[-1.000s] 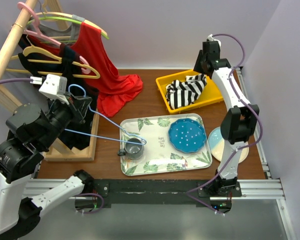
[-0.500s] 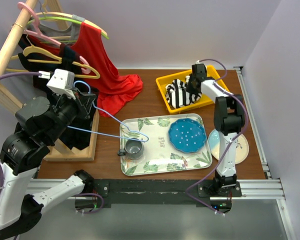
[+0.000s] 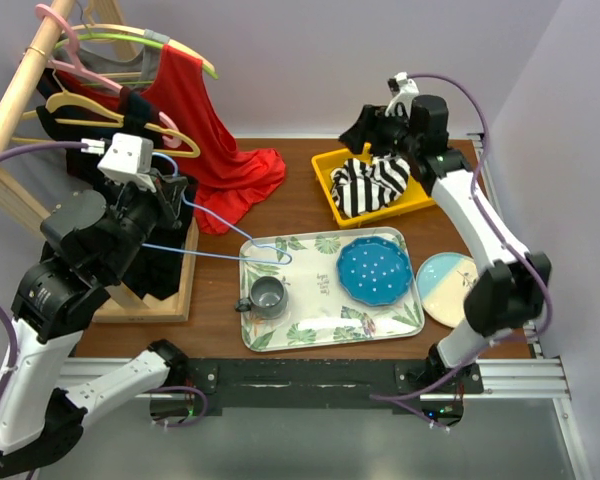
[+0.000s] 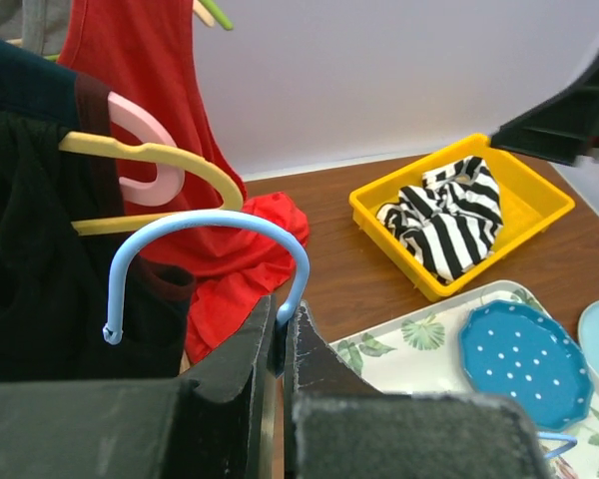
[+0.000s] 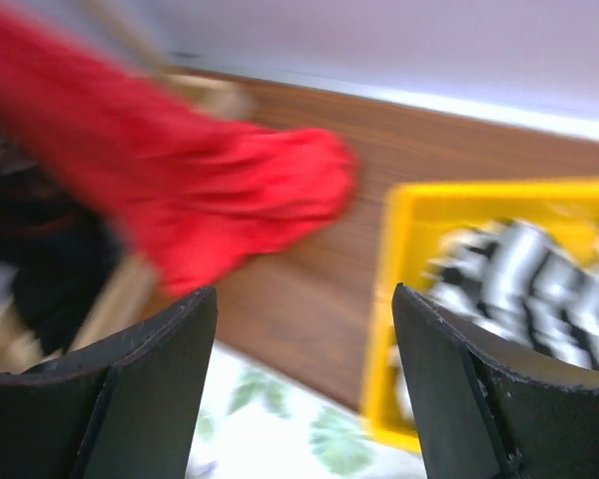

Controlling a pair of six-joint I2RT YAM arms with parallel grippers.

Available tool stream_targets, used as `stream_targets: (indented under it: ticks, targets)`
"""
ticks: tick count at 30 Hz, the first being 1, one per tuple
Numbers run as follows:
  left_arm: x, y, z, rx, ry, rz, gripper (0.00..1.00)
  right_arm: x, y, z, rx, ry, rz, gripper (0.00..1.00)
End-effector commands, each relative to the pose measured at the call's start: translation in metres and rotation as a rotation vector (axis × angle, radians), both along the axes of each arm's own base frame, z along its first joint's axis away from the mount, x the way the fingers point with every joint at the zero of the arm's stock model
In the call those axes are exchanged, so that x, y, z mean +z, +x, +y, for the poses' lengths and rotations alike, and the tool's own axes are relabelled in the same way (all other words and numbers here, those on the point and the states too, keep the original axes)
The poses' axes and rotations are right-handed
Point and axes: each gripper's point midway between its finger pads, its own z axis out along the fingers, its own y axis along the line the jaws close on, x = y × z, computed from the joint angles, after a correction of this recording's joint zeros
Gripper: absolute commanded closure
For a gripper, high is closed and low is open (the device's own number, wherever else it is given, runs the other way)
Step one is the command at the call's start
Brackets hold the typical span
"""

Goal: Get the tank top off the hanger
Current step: Place the tank top in the bin.

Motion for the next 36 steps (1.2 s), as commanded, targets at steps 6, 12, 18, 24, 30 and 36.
stream_targets:
  ticks: [6, 12, 18, 24, 30, 36]
  targets:
    - [0.016, 0.014, 0.013, 0.104, -0.022, -0.103, 1.0, 0.083, -0.209, 0.126, 0.789, 0.172, -0.252, 0.24]
    - [0.025, 0.011, 0.017, 0.116, -0.057, -0.139, 1.0, 0.078, -0.25, 0.141, 0.892, 0.157, -0.257, 0.24]
    - [0.025, 0.013, 0.016, 0.118, -0.068, -0.138, 1.0, 0.046, -0.261, 0.142, 0.911, 0.084, -0.205, 0.25]
    - [0.027, 0.011, 0.016, 0.116, -0.108, -0.146, 1.0, 0.021, -0.264, 0.141, 0.89, 0.017, -0.177, 0.32]
    - [0.031, 0.009, 0.013, 0.101, -0.136, -0.15, 1.0, 0.027, -0.258, 0.14, 0.833, 0.032, -0.22, 0.6]
    - [0.033, 0.003, 0.01, 0.074, -0.182, -0.148, 1.0, 0.051, -0.263, 0.155, 0.851, 0.144, -0.283, 0.61]
